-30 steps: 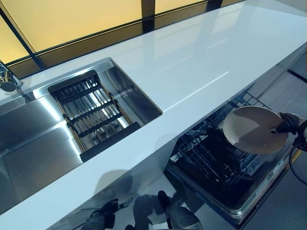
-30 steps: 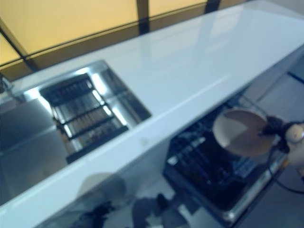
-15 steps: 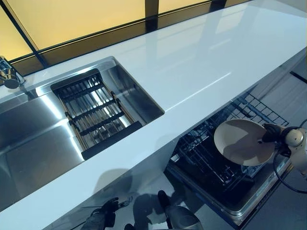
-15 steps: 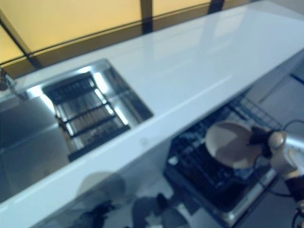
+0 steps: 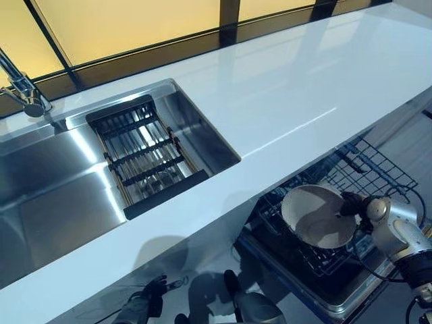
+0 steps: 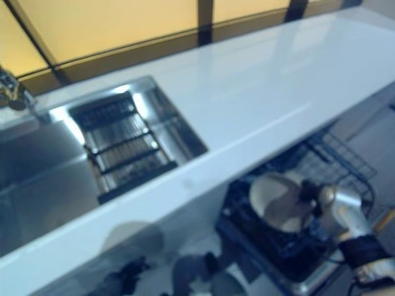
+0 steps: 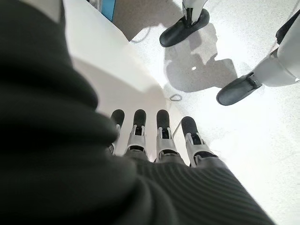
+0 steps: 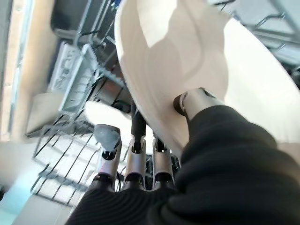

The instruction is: Take plates into dishwasher

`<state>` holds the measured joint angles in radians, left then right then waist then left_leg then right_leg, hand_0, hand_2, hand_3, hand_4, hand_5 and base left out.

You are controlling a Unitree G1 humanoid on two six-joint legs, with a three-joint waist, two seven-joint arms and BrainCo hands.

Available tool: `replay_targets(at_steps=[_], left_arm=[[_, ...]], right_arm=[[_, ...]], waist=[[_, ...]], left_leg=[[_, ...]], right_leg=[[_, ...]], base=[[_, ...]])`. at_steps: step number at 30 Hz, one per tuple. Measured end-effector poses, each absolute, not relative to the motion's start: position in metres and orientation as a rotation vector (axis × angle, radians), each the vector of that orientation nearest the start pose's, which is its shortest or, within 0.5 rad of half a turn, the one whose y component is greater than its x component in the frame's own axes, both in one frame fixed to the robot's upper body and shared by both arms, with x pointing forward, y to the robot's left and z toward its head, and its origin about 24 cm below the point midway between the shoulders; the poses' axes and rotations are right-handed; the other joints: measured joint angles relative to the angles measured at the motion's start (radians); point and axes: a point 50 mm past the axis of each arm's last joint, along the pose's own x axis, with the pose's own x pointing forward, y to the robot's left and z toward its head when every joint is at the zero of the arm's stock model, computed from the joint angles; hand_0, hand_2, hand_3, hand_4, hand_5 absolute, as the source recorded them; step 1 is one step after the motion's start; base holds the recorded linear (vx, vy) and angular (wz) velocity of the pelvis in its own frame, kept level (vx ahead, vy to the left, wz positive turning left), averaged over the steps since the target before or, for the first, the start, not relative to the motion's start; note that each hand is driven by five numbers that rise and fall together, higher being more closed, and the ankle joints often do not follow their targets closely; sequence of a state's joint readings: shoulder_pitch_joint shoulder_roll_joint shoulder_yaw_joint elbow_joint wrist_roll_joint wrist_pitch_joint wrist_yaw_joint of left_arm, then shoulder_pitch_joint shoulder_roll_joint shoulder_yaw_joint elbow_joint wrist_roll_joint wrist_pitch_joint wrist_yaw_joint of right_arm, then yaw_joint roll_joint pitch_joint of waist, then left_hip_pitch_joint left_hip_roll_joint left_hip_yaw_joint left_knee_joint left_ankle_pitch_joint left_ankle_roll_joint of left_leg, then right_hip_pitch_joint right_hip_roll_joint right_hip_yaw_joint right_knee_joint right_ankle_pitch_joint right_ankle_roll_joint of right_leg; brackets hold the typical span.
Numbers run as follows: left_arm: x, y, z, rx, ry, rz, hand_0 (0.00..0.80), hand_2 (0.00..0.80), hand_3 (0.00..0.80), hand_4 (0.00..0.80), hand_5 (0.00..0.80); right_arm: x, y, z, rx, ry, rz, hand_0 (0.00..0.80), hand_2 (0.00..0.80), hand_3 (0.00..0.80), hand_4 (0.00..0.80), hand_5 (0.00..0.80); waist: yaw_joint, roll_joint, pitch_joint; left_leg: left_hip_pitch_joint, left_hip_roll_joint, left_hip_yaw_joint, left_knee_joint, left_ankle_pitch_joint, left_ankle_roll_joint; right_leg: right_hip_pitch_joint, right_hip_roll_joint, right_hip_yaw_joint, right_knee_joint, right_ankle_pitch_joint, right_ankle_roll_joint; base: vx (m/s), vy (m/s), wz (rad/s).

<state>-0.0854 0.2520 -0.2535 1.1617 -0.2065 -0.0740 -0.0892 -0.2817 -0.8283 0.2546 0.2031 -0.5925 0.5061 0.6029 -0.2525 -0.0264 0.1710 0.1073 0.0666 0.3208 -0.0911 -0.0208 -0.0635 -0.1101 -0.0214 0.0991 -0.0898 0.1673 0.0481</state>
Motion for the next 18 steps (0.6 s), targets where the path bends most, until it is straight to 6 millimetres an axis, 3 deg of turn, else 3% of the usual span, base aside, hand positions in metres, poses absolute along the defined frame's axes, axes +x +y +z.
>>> replay_targets(at_steps=[6, 11, 18], left_arm=[[0.143, 0.216, -0.146, 0.152, 1.022, -0.060, 0.000, 0.000, 0.000, 0.000, 0.000], [0.144, 0.214, -0.146, 0.181, 1.023, -0.083, 0.000, 0.000, 0.000, 0.000, 0.000], [0.144, 0.212, -0.147, 0.186, 1.023, -0.091, 0.000, 0.000, 0.000, 0.000, 0.000]], right_arm=[[0.276, -0.305, 0.051, -1.299, 0.905, 0.222, 0.800, 0.800, 0.800, 0.800, 0.800], [0.273, -0.301, 0.032, -1.329, 0.955, 0.221, 0.800, 0.800, 0.800, 0.800, 0.800], [0.273, -0.300, 0.024, -1.340, 1.000, 0.211, 0.800, 0.800, 0.800, 0.800, 0.800]], waist=[[0.023, 0.001, 0.001], [0.026, 0.002, 0.001], [0.053, 0.004, 0.001]], left_leg=[[-0.001, 0.001, -0.007, 0.000, 0.002, -0.003], [-0.012, 0.002, -0.037, 0.000, 0.009, -0.003], [-0.015, 0.005, -0.061, 0.000, 0.016, -0.005]], right_leg=[[0.001, -0.001, -0.005, 0.001, -0.001, -0.001], [0.003, -0.004, -0.028, 0.000, -0.003, -0.004], [0.007, -0.004, -0.043, 0.001, -0.003, -0.004]], base=[[-0.008, -0.004, 0.03], [-0.014, -0.010, 0.13], [-0.010, -0.006, 0.07]])
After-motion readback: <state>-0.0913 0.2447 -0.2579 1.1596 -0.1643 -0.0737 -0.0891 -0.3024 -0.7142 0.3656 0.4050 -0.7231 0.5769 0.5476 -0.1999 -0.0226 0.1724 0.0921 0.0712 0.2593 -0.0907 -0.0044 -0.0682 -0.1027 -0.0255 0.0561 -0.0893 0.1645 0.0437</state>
